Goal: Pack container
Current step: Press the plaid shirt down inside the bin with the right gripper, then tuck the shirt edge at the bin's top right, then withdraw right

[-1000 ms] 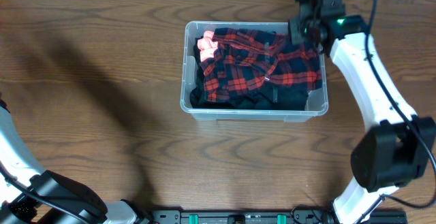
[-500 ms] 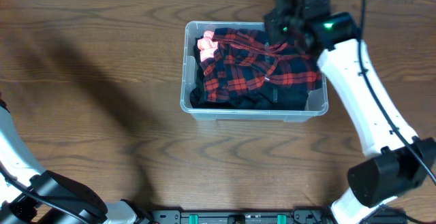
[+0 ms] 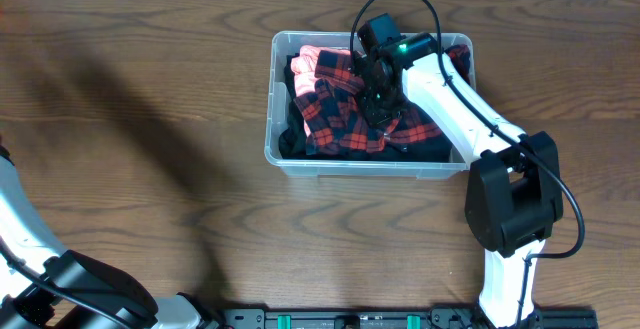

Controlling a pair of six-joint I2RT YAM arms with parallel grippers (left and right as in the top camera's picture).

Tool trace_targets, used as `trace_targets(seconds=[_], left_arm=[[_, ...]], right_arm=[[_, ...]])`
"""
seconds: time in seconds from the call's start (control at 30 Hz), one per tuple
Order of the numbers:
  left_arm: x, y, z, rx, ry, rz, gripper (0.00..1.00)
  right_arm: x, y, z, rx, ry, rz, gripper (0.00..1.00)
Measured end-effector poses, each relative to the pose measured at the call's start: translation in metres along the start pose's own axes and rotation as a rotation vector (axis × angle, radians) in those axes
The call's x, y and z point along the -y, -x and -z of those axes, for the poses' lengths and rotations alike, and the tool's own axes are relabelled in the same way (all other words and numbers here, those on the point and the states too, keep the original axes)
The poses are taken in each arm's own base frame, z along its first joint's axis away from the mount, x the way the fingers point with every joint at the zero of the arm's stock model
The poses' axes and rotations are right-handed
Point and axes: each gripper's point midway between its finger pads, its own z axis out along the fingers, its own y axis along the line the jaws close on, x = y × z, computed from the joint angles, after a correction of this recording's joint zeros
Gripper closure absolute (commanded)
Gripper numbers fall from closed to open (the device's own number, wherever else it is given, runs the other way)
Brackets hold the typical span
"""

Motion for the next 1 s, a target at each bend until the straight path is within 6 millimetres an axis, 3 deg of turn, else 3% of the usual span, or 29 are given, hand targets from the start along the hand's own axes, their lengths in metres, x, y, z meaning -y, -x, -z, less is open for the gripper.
trace_targets(seconds=[0.3, 0.47, 0.57, 0.73, 0.9, 1.0], left_arm=[[0.0, 0.0, 0.0, 0.0, 0.0, 0.0, 0.02], [0.0, 0.0, 0.0, 0.0, 0.0, 0.0, 0.02], [0.0, 0.0, 0.0, 0.0, 0.0, 0.0, 0.02], [0.0, 0.0, 0.0, 0.0, 0.0, 0.0, 0.02], [0.0, 0.0, 0.0, 0.001, 0.0, 0.0, 0.02], [0.0, 0.0, 0.0, 0.0, 0.0, 0.0, 0.02]], right_arm=[[0.0, 0.02, 0.019, 0.046, 0.0, 0.004, 0.96], [0.009, 0.074, 0.076, 0.258, -0.012, -0.005, 0.96], [0.03, 0.087, 0.115, 0.354, -0.055, -0.039, 0.96], [0.085, 0.071, 0.152, 0.384, -0.133, -0.142, 0.95], [0.139, 0.041, 0.148, 0.312, -0.174, -0.259, 0.94], [0.159, 0.026, 0.136, 0.269, -0.172, -0.309, 0.93]])
